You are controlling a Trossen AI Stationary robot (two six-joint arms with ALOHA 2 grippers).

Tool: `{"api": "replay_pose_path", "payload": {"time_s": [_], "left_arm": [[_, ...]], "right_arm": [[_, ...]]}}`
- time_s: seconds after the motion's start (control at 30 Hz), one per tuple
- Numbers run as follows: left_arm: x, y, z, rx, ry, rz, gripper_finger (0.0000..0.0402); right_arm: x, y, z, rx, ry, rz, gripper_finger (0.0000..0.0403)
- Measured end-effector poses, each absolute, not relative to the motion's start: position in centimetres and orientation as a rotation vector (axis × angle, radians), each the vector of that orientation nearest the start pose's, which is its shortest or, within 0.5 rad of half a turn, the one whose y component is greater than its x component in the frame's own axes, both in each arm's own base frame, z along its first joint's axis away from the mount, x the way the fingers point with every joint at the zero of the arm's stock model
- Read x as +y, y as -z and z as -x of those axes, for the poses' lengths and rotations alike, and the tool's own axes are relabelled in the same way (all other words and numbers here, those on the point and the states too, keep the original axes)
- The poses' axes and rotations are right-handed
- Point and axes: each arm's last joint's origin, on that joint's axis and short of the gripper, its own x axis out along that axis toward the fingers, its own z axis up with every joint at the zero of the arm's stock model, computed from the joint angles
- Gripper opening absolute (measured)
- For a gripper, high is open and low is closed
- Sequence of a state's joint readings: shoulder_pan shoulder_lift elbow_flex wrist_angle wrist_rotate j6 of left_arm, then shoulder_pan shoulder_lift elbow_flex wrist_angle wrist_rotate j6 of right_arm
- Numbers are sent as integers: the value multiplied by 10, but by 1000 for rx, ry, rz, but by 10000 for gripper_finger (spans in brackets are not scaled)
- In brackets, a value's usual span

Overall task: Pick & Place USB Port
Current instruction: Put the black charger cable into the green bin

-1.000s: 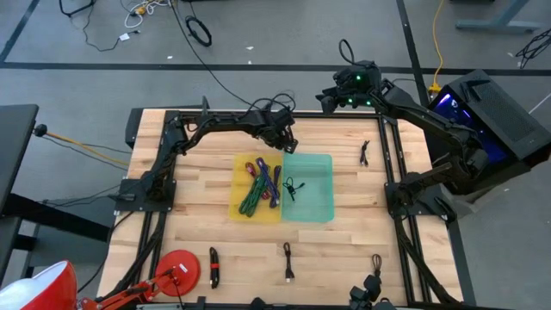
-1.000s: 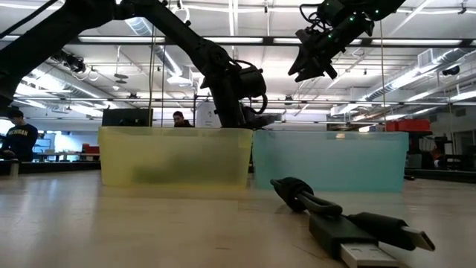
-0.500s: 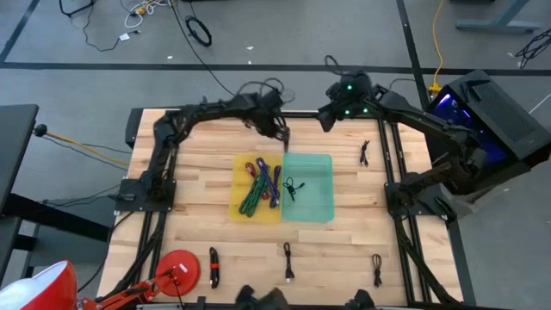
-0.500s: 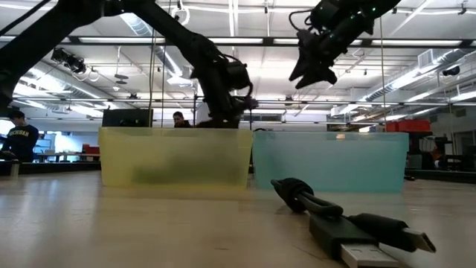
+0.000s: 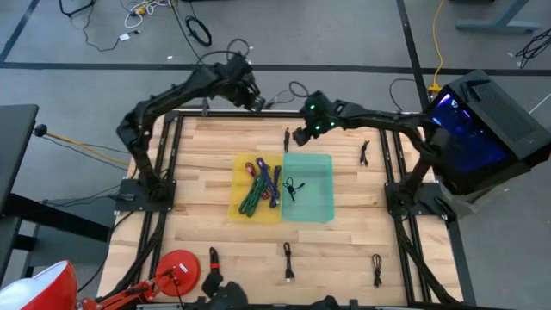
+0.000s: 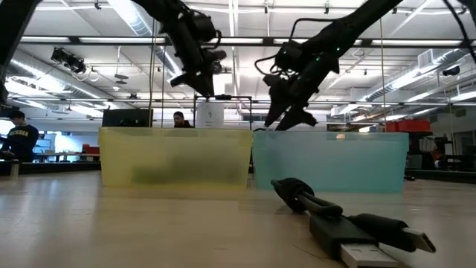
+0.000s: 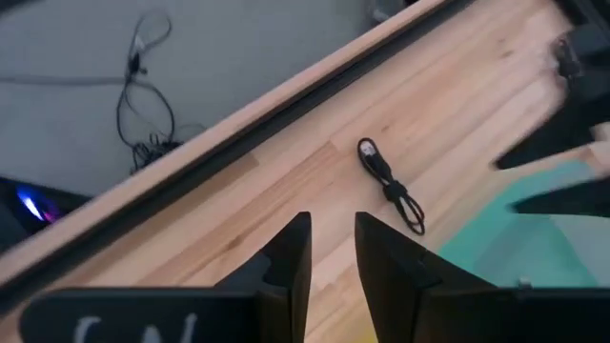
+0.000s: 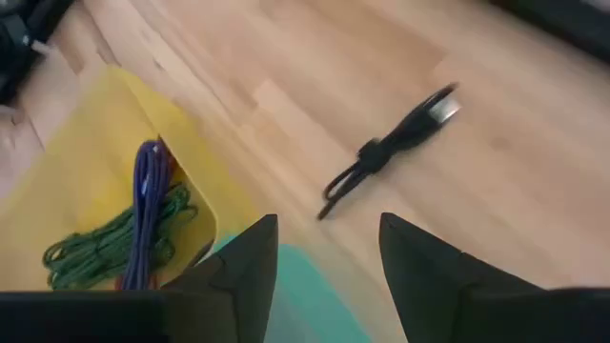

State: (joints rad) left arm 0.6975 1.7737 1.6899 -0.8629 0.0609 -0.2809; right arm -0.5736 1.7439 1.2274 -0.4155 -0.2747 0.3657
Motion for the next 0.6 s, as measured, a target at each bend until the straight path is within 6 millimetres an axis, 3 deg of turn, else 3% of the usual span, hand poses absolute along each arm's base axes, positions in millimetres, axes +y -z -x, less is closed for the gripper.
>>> {"api": "replay_pose_path", "payload": {"time_s": [0.17,0.6], "left_arm": [[226,-349,-277,789,-675,529,89],[200,-371,-259,832,-596,451,89]], "right_arm": [[-188,-197,-328,801,479,-764,184],[-196,-155,-344,765,683,-931,184]]}}
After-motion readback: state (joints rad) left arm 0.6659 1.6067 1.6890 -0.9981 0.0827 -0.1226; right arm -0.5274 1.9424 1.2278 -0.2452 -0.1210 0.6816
